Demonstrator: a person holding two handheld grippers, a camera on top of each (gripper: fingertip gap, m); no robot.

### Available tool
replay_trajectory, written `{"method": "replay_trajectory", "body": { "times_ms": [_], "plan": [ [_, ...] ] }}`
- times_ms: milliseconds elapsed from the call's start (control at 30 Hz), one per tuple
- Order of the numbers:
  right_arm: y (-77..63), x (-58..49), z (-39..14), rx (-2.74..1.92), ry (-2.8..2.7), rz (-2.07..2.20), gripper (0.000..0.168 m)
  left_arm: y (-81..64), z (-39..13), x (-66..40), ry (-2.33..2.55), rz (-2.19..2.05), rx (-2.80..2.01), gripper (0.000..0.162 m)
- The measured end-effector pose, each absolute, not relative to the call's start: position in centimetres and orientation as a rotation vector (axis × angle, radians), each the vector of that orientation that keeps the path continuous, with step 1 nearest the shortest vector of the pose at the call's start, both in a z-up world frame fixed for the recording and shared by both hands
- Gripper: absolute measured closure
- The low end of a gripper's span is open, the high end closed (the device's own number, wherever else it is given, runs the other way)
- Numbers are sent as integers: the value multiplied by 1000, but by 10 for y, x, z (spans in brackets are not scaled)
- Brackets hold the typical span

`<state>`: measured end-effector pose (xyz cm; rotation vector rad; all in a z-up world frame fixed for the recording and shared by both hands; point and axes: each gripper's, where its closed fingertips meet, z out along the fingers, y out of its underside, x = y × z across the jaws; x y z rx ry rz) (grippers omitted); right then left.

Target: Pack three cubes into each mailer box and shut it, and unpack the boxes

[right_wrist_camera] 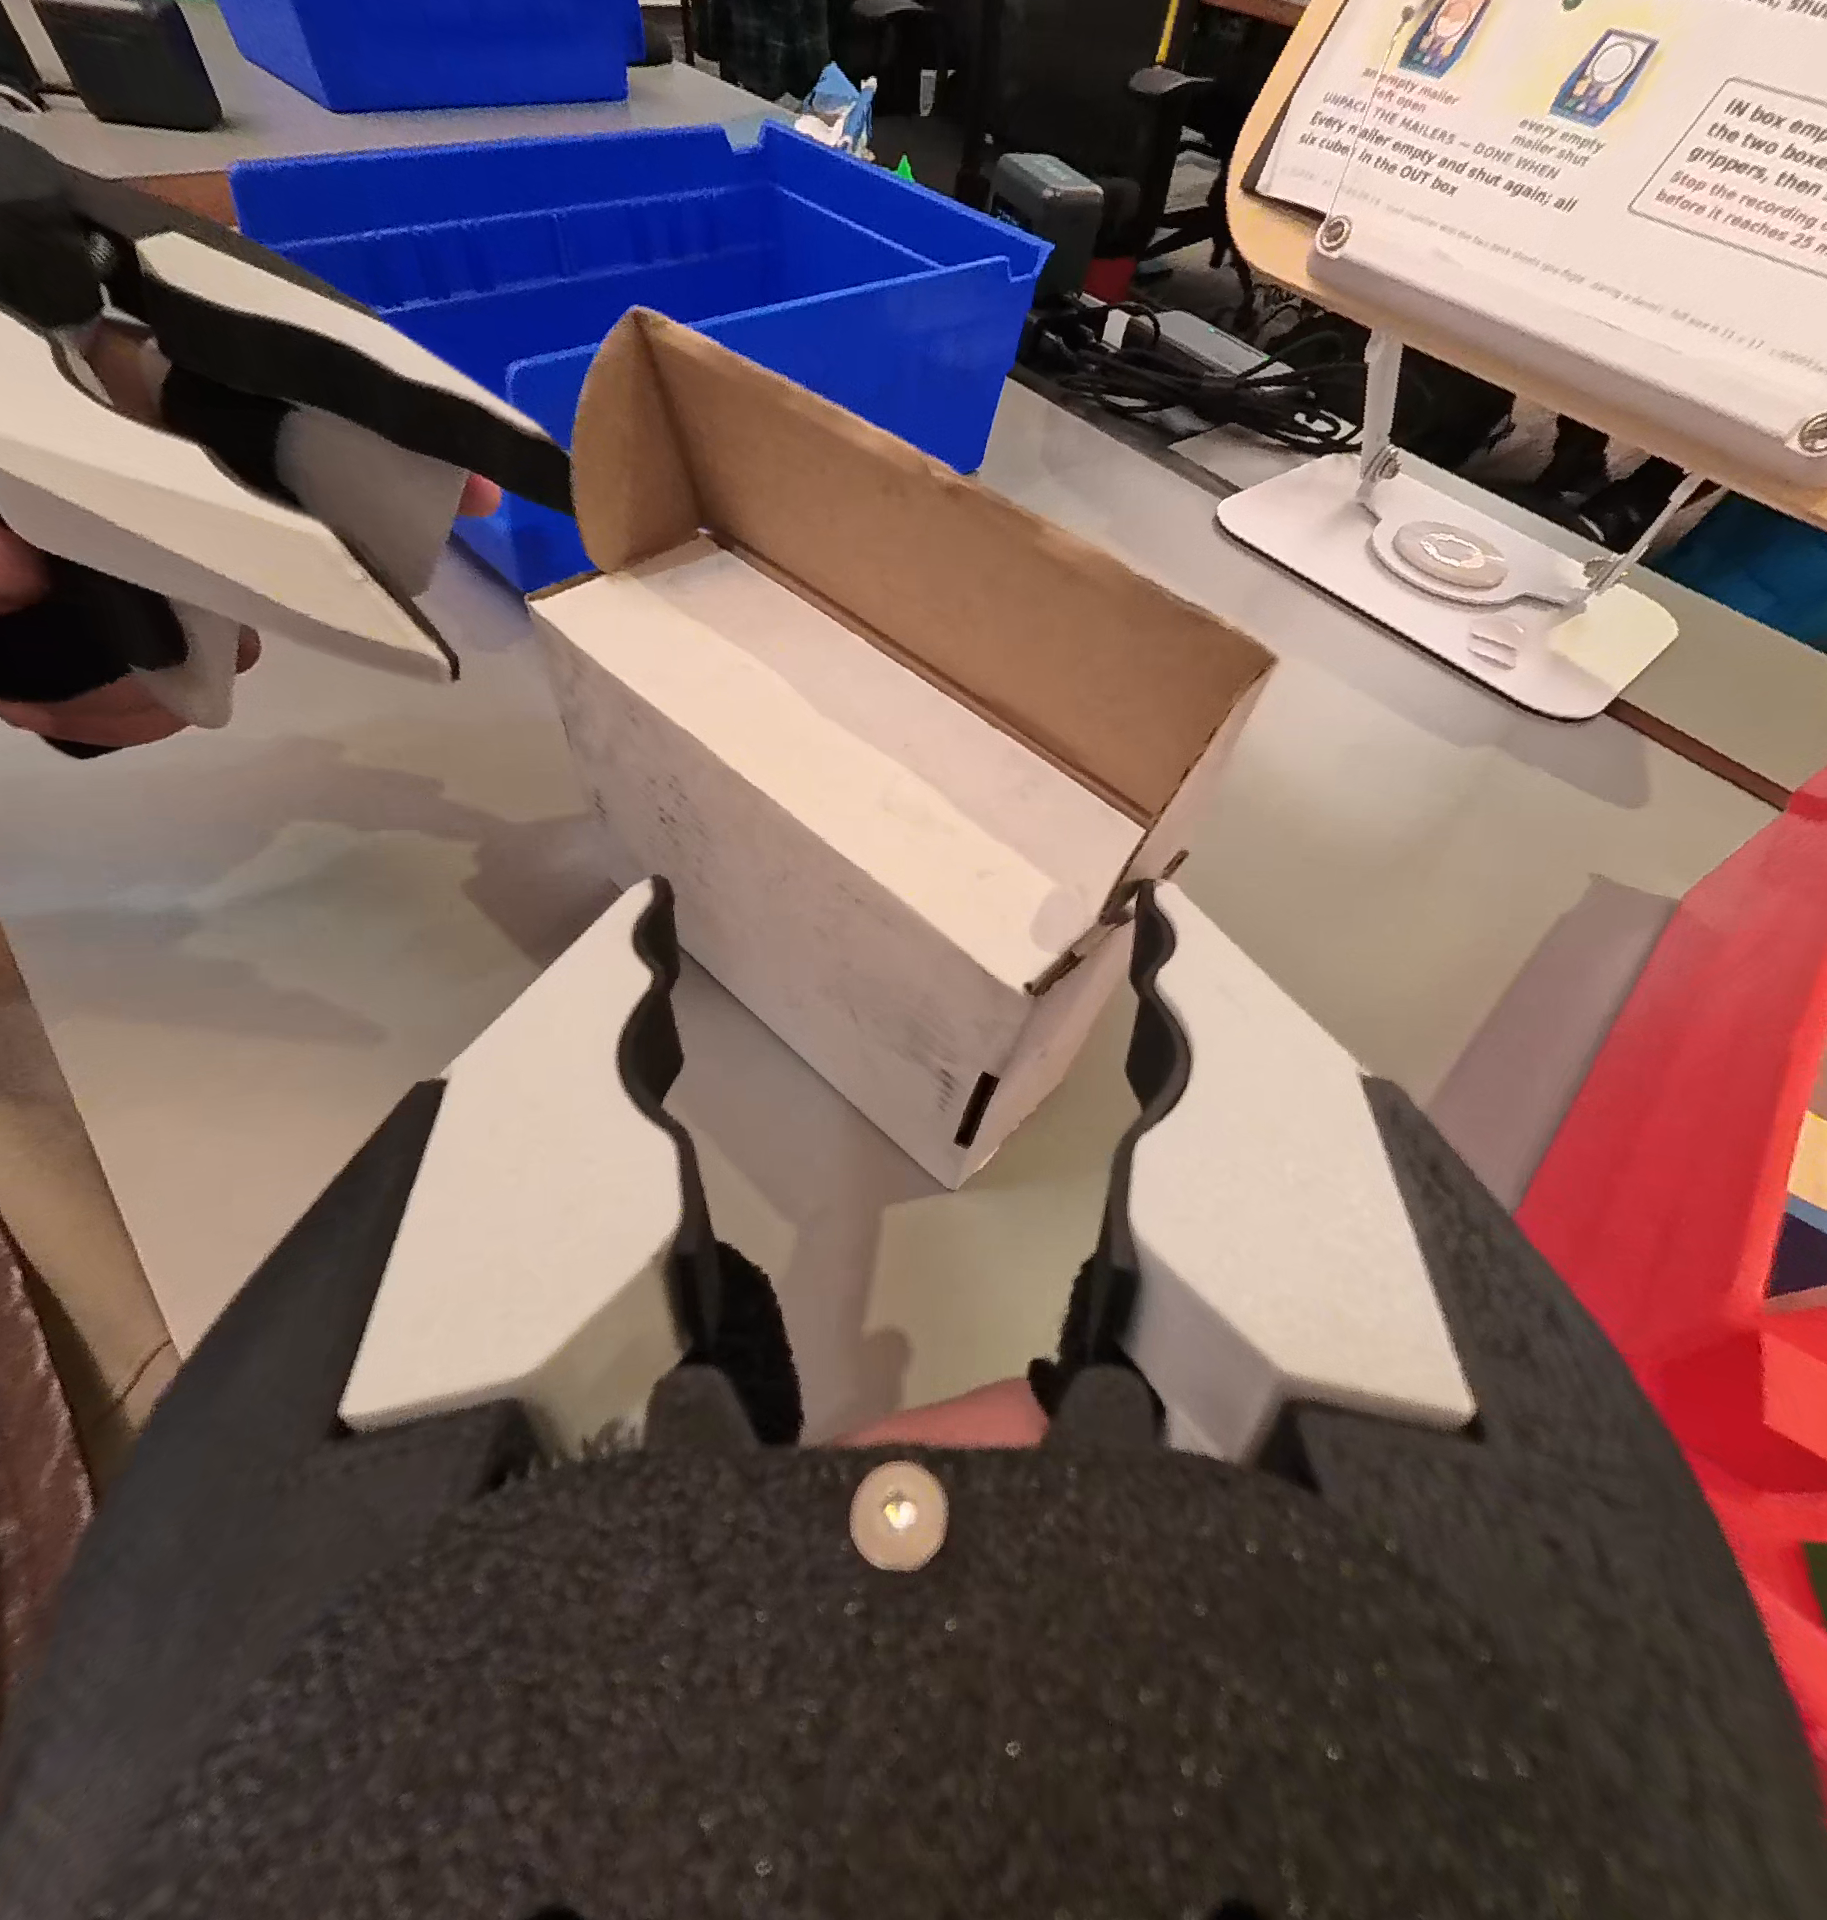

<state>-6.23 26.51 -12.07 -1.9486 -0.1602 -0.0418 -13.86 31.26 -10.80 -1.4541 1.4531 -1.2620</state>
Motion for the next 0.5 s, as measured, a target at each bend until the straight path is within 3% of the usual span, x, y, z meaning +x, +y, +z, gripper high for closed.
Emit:
{"method": "replay_trajectory", "body": {
  "times_ms": [400, 500],
  "plan": [
    [263, -61, -119, -1946, -157, -27, 85, 332, -94, -144, 1423, -1218, -1422, 94],
    [263, -60, -118, -1941, -149, -20, 86, 345, -68, -143, 1372, -1269, -1379, 113]
  ]
}}
